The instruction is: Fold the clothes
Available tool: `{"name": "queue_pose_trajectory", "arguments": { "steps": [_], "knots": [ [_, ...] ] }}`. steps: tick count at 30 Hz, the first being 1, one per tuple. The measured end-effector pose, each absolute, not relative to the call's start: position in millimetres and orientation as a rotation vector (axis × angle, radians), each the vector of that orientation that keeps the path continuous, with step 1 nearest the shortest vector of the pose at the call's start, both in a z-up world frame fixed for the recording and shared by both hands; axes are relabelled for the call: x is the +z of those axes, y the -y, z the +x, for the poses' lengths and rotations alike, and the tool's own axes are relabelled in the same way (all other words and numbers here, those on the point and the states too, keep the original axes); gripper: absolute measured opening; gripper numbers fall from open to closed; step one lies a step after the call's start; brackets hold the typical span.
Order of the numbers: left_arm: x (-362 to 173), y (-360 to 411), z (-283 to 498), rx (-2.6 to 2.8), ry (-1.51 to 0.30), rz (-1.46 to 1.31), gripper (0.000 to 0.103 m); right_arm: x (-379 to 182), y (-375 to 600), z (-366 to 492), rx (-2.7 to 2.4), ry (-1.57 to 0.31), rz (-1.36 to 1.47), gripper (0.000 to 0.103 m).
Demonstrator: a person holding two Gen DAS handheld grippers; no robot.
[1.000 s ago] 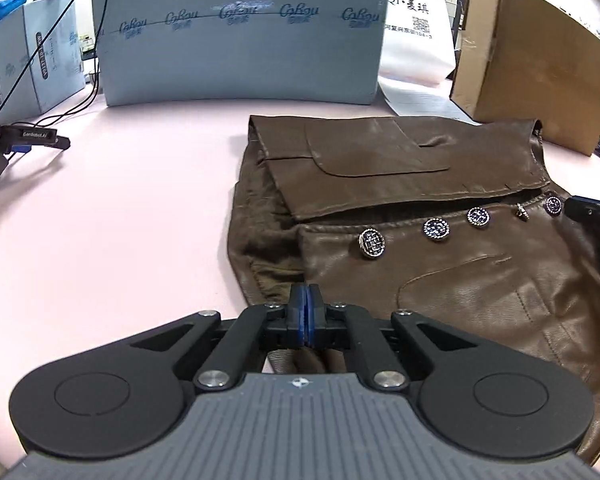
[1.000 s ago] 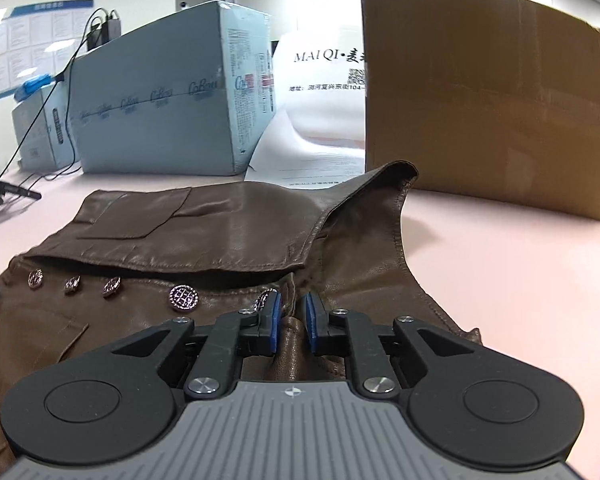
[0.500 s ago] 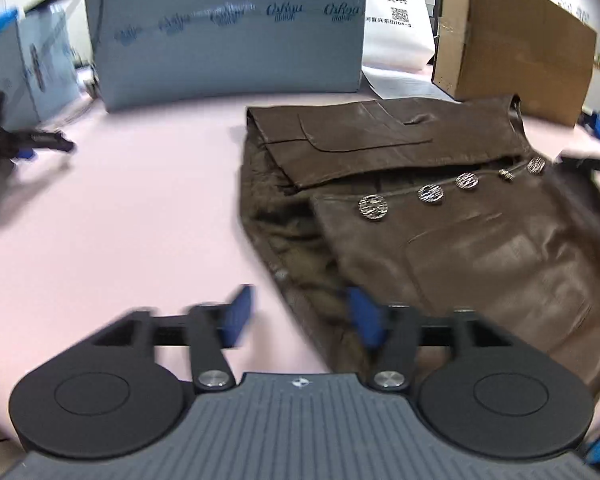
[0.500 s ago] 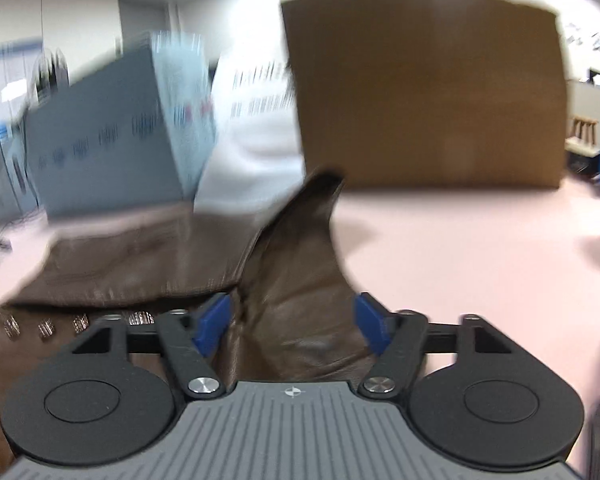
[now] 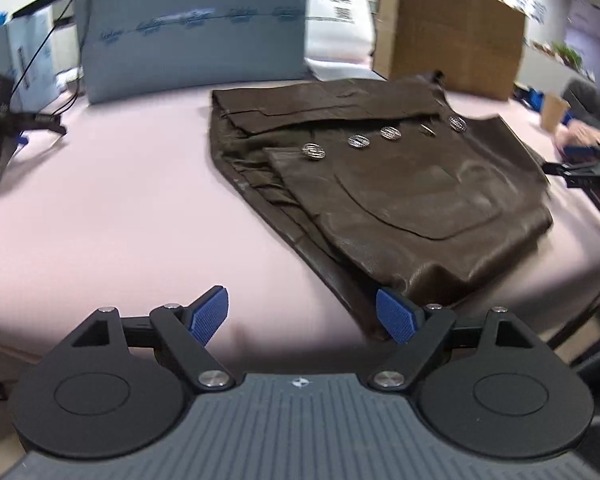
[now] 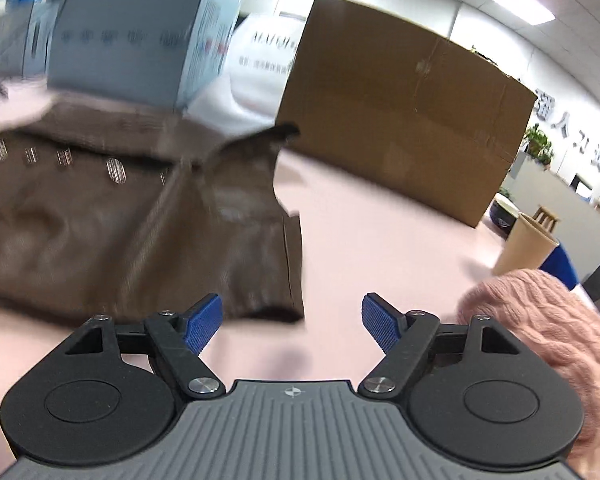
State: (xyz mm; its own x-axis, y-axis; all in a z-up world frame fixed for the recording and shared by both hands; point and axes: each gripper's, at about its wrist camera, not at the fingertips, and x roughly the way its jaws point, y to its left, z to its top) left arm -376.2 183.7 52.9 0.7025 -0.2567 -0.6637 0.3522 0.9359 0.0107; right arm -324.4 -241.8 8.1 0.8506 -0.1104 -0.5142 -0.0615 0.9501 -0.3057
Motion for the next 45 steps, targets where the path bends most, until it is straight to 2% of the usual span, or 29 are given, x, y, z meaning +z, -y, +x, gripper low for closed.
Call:
{"name": "queue_pose_trajectory", "arguments": {
  "steps": [2, 5, 6, 7, 15, 17, 18, 19, 22, 25, 29, 30, 32, 33, 37, 39, 43, 44, 45],
  "knots": [
    [56, -187, -382, -0.319, -0.701, 0.149, 0.080, 6, 242, -321, -0.028, -0.561, -0.326, 0.074],
    [61, -195, -386, -0.339, -0.686, 0.087, 0.080, 5, 241, -312, -0.007, -0.556, -0.306, 0.059],
    [61, -196, -386, -0.348, -0.681, 0.065, 0.080, 4, 240, -305, -0.001, -0.565, -0.293, 0.037],
    [62, -195, -386, -0.346, -0.677, 0.057, 0.080, 5, 240, -297, -0.004, -0.588, -0.261, 0.008],
    [95, -189, -381, -0.385, -0.506, -0.022, 0.080, 6, 244, -293, -0.129, -0.625, -0.214, 0.008],
    [97, -183, -378, -0.388, -0.492, 0.003, 0.080, 10, 243, -297, -0.175, -0.616, -0.217, 0.022],
    [98, -178, -375, -0.383, -0.486, 0.023, 0.080, 15, 241, -301, -0.224, -0.595, -0.225, 0.041],
    [97, -172, -371, -0.366, -0.485, 0.043, 0.080, 20, 239, -304, -0.252, -0.571, -0.241, 0.048],
    [90, -151, -351, -0.395, -0.512, 0.073, 0.081, 34, 228, -311, -0.228, -0.482, -0.276, 0.048],
    [74, -123, -311, -0.476, -0.623, 0.096, 0.081, 52, 215, -296, -0.029, -0.438, -0.191, 0.048],
    [47, -106, -263, -0.480, -0.785, 0.081, 0.080, 54, 192, -235, 0.213, -0.522, -0.089, 0.048],
    [43, -107, -258, -0.475, -0.776, 0.093, 0.080, 48, 185, -217, 0.218, -0.569, -0.116, 0.048],
    [40, -105, -251, -0.397, -0.762, 0.158, 0.080, 36, 181, -194, 0.208, -0.640, -0.127, 0.031],
    [40, -106, -248, -0.386, -0.770, 0.159, 0.079, 30, 180, -182, 0.201, -0.676, -0.126, 0.005],
    [43, -111, -239, -0.339, -0.784, 0.171, 0.063, 20, 181, -171, 0.229, -0.639, -0.044, 0.003],
    [44, -112, -236, -0.325, -0.782, 0.175, 0.062, 20, 180, -174, 0.234, -0.599, -0.033, 0.003],
    [42, -113, -230, -0.292, -0.764, 0.185, 0.067, 12, 179, -172, 0.182, -0.600, -0.062, 0.003],
    [41, -113, -227, -0.281, -0.765, 0.179, 0.077, 8, 178, -171, 0.175, -0.615, -0.075, 0.004],
    [40, -114, -225, -0.258, -0.768, 0.169, 0.082, 5, 176, -170, 0.169, -0.619, -0.091, 0.005]
  ]
}}
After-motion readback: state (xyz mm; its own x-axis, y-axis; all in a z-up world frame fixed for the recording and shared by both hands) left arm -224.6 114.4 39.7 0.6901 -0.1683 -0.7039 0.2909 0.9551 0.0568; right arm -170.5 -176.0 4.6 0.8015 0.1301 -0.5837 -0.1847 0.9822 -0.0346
